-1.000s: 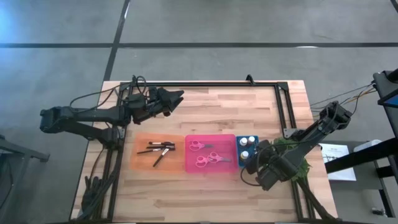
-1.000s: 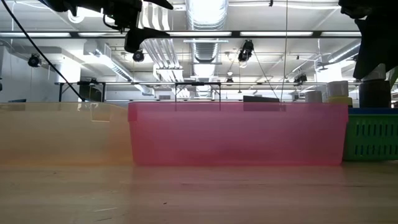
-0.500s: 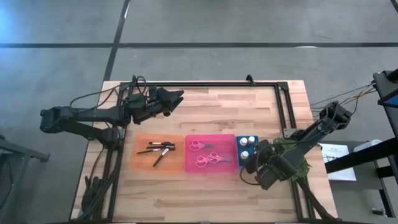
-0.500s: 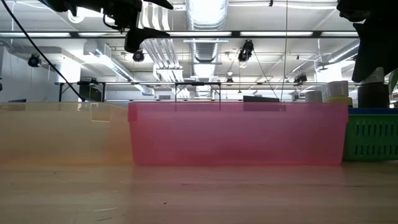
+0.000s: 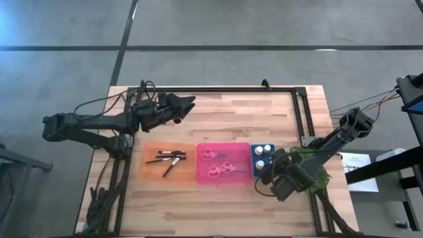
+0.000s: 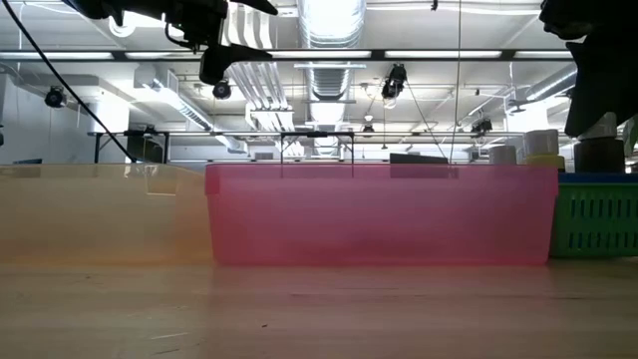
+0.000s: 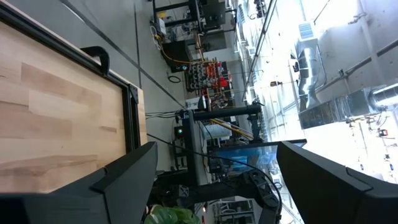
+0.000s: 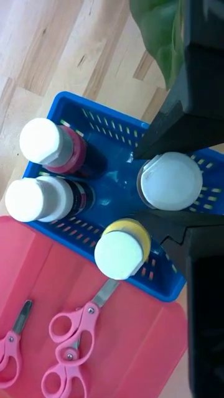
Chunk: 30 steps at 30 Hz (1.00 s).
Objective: Pick & Place Paint Supplies
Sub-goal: Put the brown paint bottle into the blue bin
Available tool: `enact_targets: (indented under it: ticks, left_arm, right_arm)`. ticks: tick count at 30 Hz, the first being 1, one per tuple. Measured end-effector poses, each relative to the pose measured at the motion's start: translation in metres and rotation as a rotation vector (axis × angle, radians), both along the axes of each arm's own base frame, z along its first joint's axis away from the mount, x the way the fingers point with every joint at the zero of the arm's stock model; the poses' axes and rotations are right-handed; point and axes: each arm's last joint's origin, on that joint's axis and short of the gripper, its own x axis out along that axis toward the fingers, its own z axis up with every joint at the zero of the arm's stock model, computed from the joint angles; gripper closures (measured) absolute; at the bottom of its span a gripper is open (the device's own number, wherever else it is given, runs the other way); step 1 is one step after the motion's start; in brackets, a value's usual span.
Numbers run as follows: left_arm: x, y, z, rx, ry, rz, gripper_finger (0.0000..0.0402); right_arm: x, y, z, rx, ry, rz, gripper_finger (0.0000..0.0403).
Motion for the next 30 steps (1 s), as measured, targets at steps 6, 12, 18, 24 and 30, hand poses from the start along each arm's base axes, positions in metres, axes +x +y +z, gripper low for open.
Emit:
enact_targets:
  ticks: [6,12,18,24,30]
  left_arm:
    - [0.0000,0.0000,0.0001,0.000,0.000,0.000,0.0066]
    - [0.0000,0.0000,0.0001,0.000,0.000,0.000,0.0066]
    - [0.0000,0.0000,0.0001,0.000,0.000,0.000,0.0066]
    - [0.0000,0.0000,0.0001,0.001,0.000,0.000,0.0066]
    - [0.0000,0.0000,0.0001,0.001,0.000,0.000,0.0066]
  right_arm:
    - [-0.0002,-0.0002,-0.0005,-0.001,0.001,0.000,0.0292]
    - [0.0006,-0.0023,-0.0017,-0.005,0.006,-0.006,0.0292]
    - [0.0011,-0.0020,-0.0018,-0.004,0.006,0.004,0.0292]
    - [0.0016,-0.0015,-0.0021,-0.001,0.004,0.012,0.0292]
    - [0.0018,-0.0013,-0.0022,-0.007,0.013,0.034,0.0292]
